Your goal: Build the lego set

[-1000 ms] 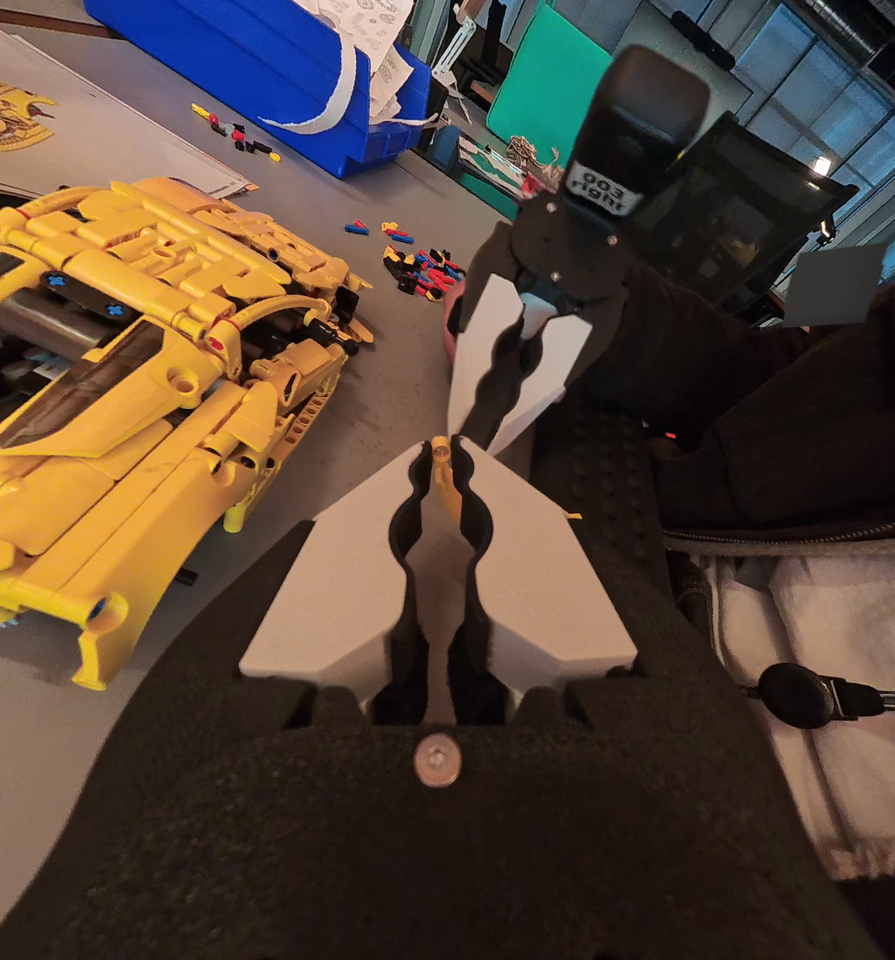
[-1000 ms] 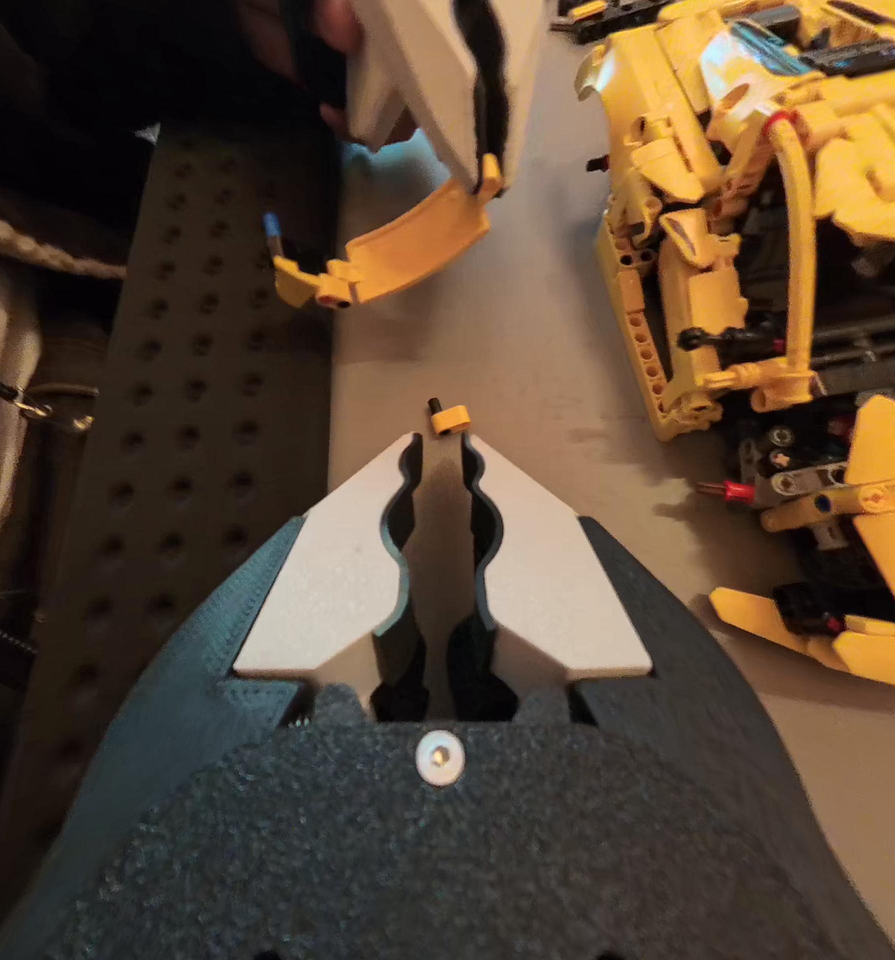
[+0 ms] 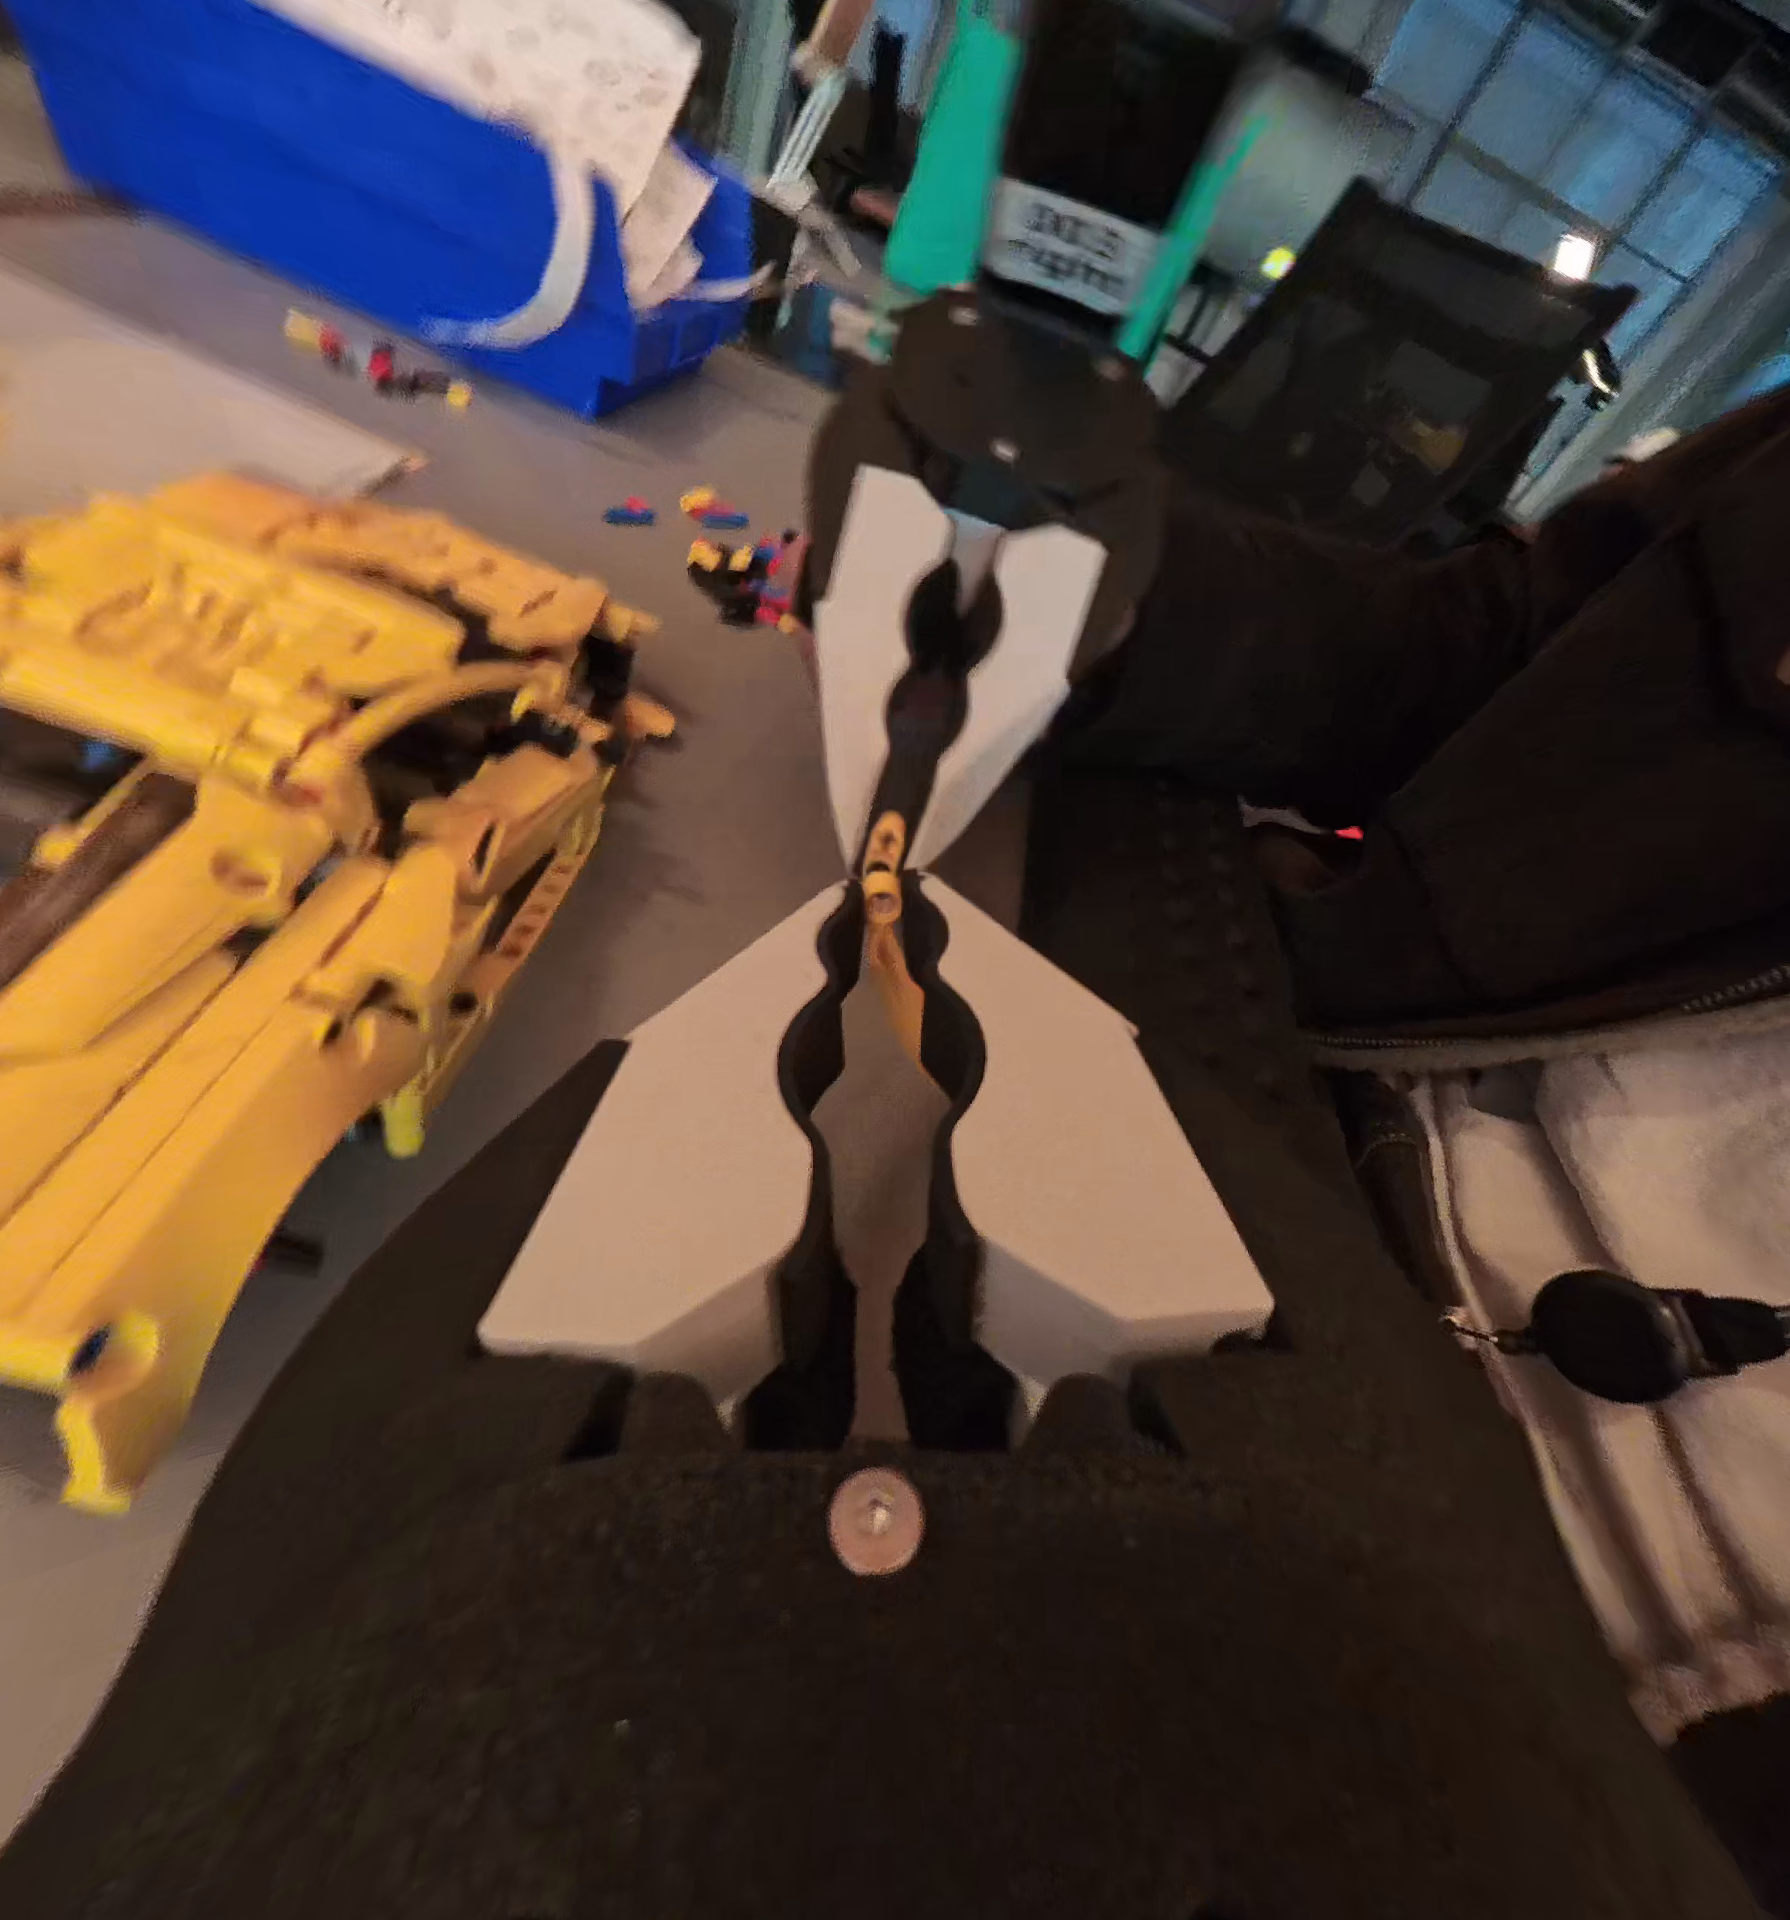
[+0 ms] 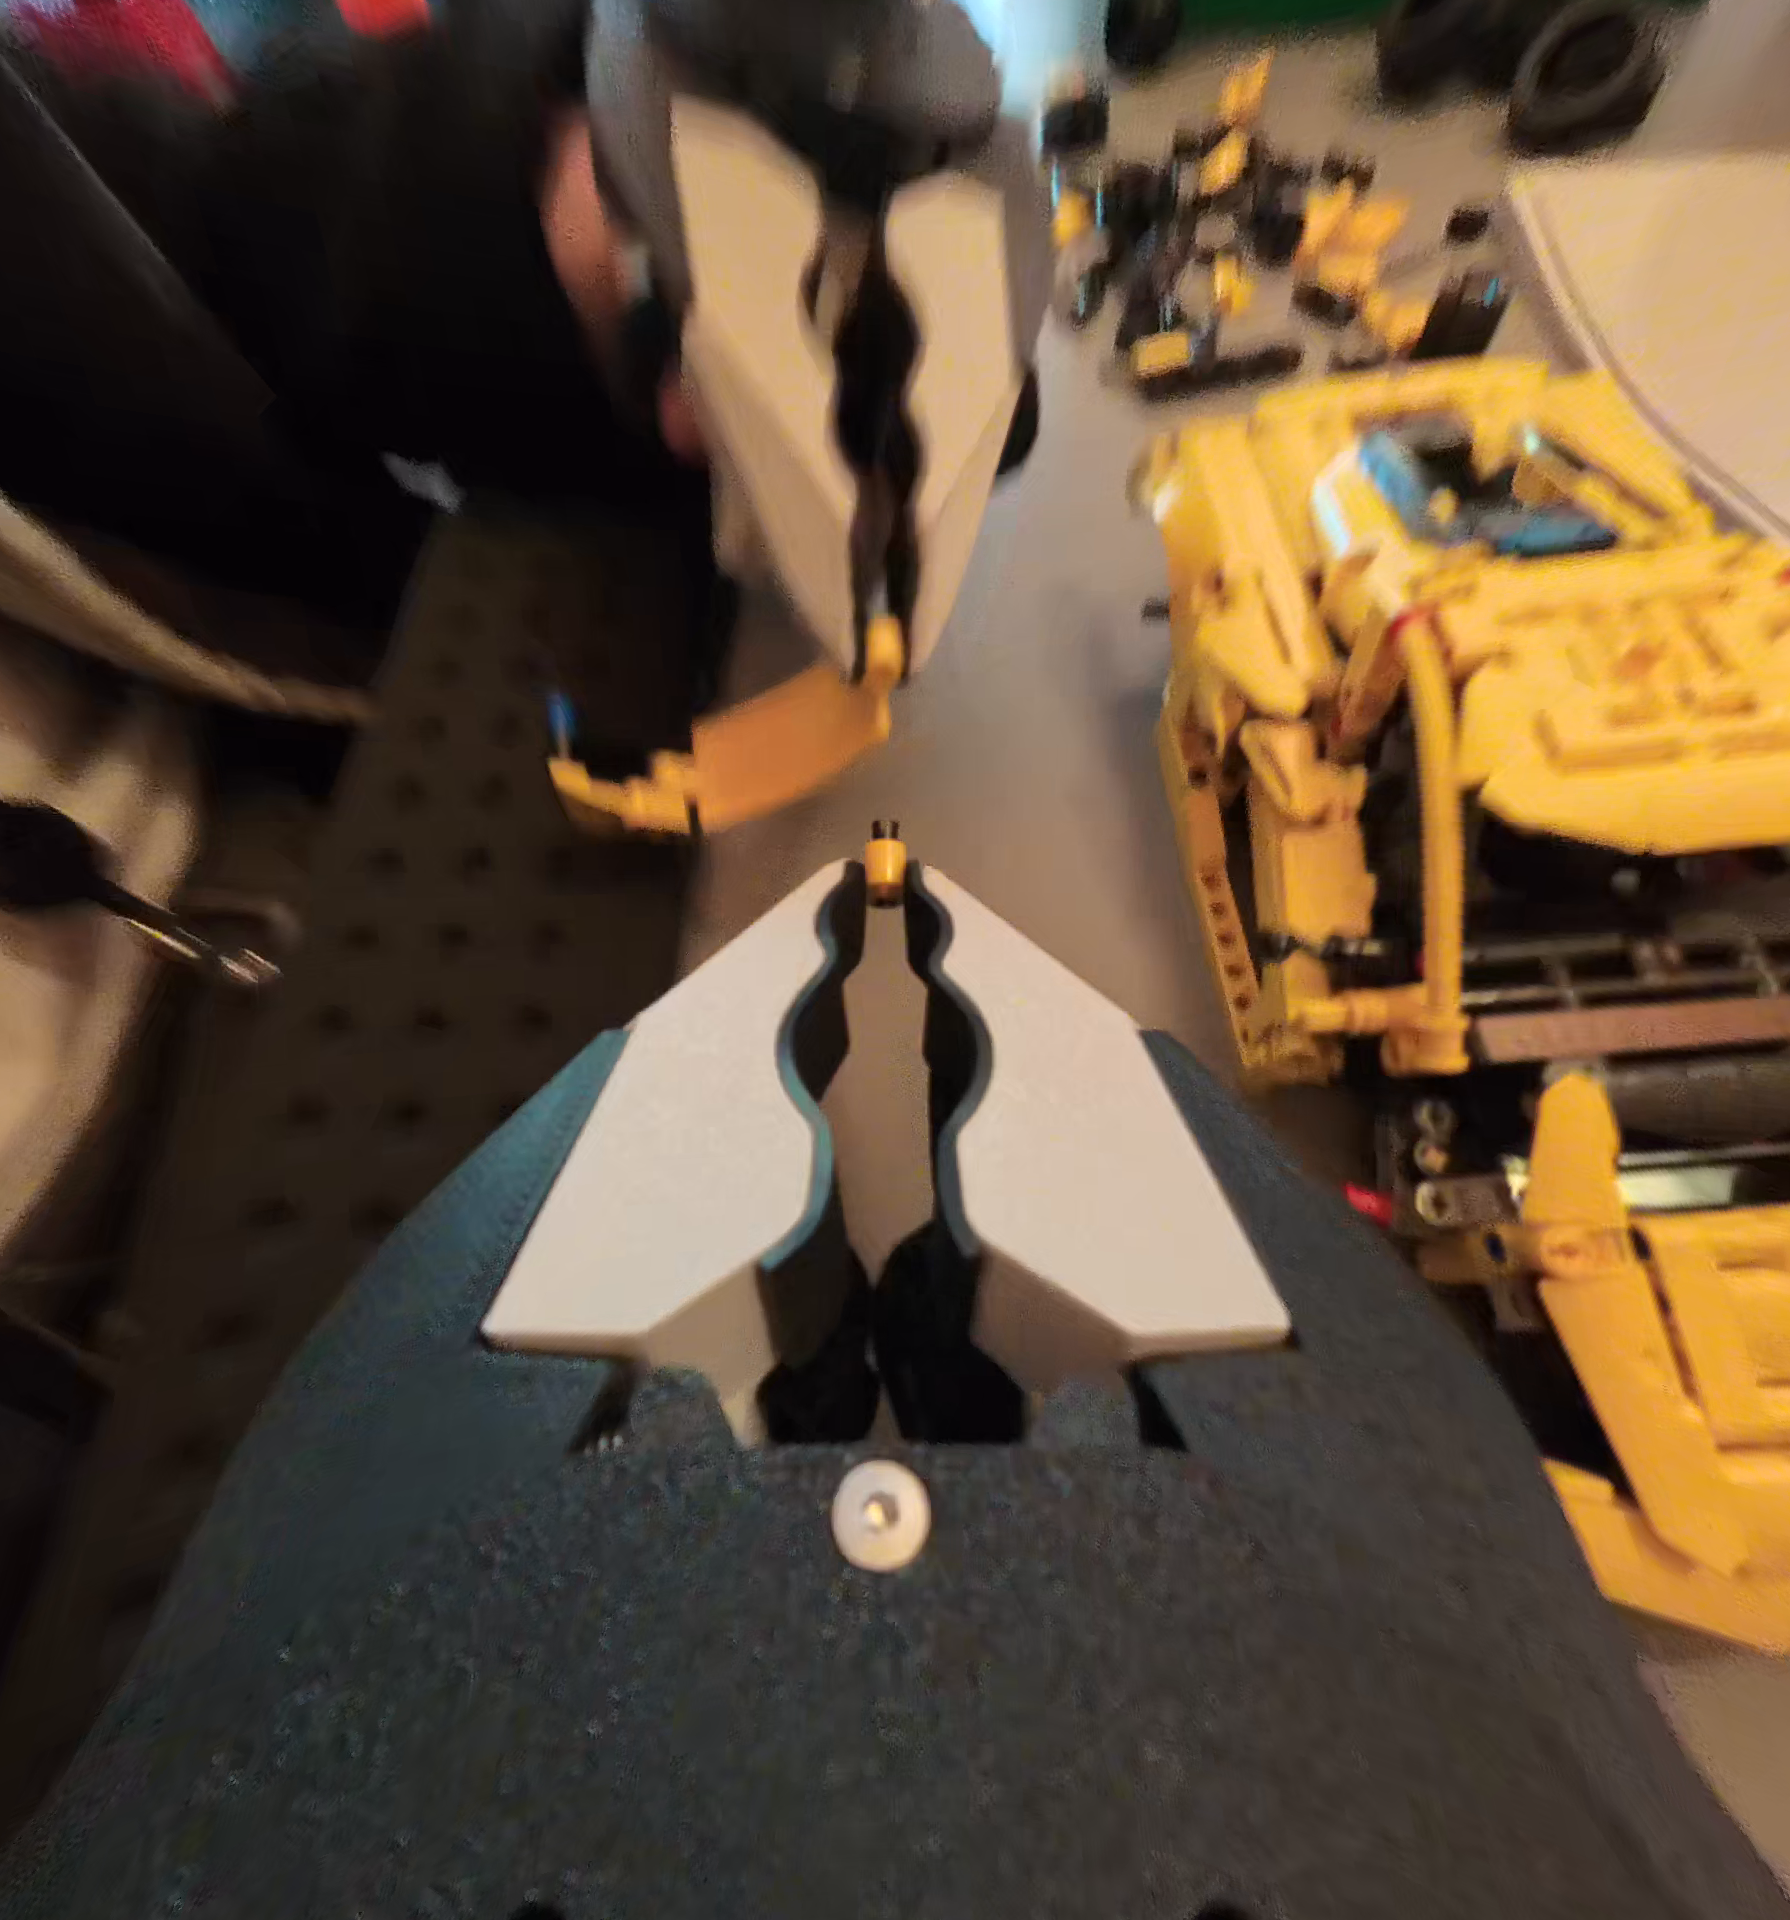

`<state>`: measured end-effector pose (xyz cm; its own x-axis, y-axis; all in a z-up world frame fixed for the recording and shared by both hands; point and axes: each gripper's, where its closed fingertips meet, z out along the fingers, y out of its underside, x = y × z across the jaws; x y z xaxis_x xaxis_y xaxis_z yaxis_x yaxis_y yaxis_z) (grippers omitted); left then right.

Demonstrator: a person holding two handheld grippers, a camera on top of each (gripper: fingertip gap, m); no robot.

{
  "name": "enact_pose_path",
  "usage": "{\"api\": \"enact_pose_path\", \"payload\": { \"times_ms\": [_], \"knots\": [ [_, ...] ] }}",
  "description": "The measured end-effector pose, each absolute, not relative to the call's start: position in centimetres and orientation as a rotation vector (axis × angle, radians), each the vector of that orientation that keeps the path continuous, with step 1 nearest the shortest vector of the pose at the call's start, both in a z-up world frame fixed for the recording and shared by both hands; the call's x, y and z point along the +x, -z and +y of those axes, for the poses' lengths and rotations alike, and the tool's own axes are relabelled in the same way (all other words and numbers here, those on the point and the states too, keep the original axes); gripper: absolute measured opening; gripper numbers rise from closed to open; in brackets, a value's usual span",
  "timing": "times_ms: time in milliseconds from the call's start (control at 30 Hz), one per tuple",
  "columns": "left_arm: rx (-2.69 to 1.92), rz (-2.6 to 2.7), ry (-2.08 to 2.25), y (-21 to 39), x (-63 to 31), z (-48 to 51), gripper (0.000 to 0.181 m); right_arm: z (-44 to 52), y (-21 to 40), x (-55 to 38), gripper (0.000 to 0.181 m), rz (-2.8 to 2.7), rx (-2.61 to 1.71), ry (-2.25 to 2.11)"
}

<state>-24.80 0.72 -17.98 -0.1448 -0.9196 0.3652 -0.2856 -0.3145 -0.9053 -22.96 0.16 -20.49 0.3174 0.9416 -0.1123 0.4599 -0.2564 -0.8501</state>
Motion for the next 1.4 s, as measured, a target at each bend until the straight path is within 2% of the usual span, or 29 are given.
{"api": "enact_pose_path", "payload": {
  "times_ms": [100,267,900,1400],
  "knots": [
    [-1.32,1.393,1.409,15.6,-24.7,-0.4,0.007,0.4,17.3,-23.1,0.006,-1.203,-1.877,-0.969],
    [-1.213,1.379,1.353,14.6,-24.8,-0.5,0.007,-0.4,15.6,-24.4,0.006,-1.333,-1.857,-0.897],
    [-1.212,1.459,1.336,15.5,-24.5,-1.6,0.007,-0.9,16.3,-24.3,0.006,-1.454,-1.867,-0.677],
    [-1.244,1.437,1.369,15.4,-24.5,-1.4,0.007,-1.0,16.3,-24.5,0.006,-1.455,-1.832,-0.674]
  ]
}}
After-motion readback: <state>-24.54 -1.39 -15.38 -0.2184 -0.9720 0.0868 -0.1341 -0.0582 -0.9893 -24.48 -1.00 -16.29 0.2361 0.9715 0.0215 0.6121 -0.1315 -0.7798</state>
